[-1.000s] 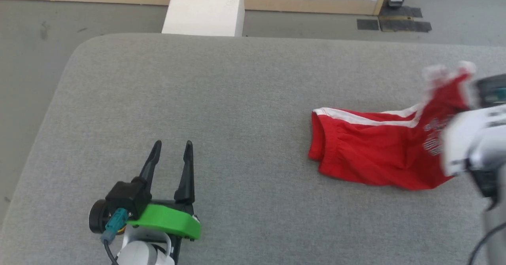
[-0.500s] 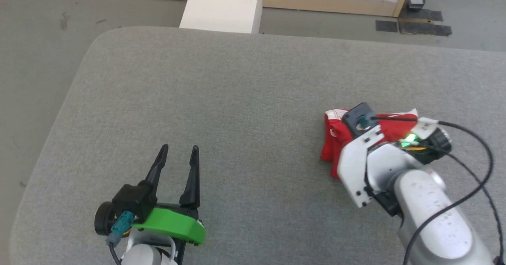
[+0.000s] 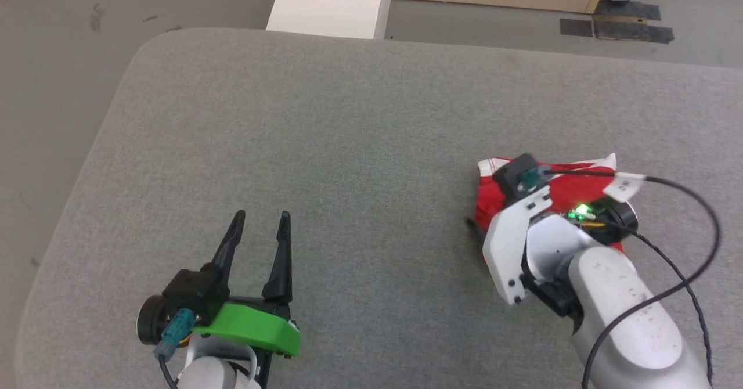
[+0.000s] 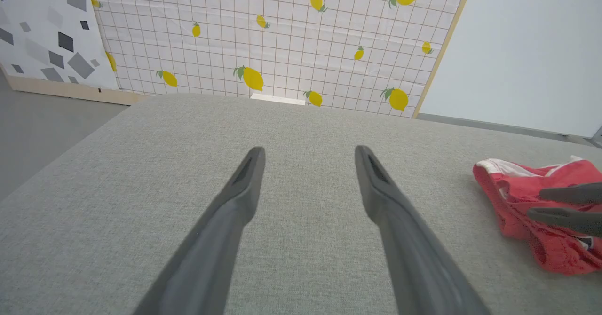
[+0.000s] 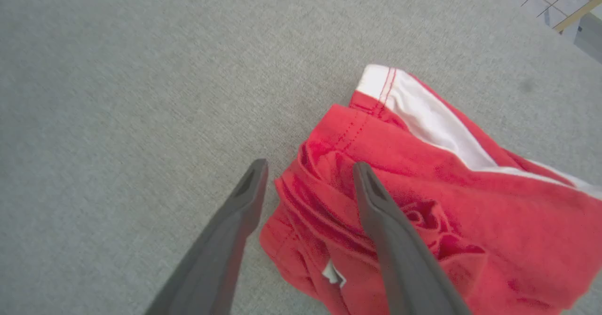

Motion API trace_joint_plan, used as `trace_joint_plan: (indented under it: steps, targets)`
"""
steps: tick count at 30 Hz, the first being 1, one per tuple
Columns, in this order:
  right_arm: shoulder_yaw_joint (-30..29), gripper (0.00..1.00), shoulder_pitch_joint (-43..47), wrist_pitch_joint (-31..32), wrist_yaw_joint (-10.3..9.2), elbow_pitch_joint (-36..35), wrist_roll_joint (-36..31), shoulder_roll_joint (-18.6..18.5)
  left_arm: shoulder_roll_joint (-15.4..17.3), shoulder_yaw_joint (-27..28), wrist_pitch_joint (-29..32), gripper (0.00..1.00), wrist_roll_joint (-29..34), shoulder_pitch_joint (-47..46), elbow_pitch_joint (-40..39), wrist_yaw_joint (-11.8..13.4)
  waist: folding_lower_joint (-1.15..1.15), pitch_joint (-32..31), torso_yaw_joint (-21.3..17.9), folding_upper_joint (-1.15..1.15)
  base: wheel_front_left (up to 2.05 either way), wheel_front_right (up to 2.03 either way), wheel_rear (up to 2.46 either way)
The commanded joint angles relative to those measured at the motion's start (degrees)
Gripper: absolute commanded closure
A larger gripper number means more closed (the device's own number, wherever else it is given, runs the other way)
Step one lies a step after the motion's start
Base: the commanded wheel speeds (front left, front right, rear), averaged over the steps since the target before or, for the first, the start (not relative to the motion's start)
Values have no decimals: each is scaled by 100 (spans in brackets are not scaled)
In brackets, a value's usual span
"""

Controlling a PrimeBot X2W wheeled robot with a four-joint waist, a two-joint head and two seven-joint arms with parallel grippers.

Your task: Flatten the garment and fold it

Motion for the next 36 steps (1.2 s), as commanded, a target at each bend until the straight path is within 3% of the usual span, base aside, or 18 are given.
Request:
trace_joint_plan:
  steps: [1, 7, 12, 20, 25, 36]
  targets:
    - [-71, 0, 33, -164, -8, -184, 157, 60, -13, 19, -28, 0, -15, -51, -16, 33, 0, -75, -77, 0, 0, 0, 0]
    - [-735, 0, 555, -1094, -8, -1177, 483, 192, -13, 75, -28, 0, -25, 22, -46, 39, 0, -276, -322, 0, 0, 0, 0]
    - [-1436, 0, 1143, -2242, -8, -1820, 435, 324, -13, 153, -28, 0, -19, 76, -75, 41, 0, -435, -575, 0, 0, 0, 0]
    - [-2109, 0, 1823, -3764, -8, -1828, 167, 400, -13, 249, -28, 0, 25, 148, -43, 25, 0, -622, -899, 0, 0, 0, 0]
    - [-2217, 0, 2124, -4146, -8, -1565, 74, 407, -13, 315, -28, 0, 46, 229, -26, 10, 0, -734, -1038, 0, 0, 0, 0]
    - [-2032, 0, 2398, -4371, -8, -1287, -4, 266, -13, 471, -28, 0, 34, 380, 11, -14, 0, -805, -1181, 0, 0, 0, 0]
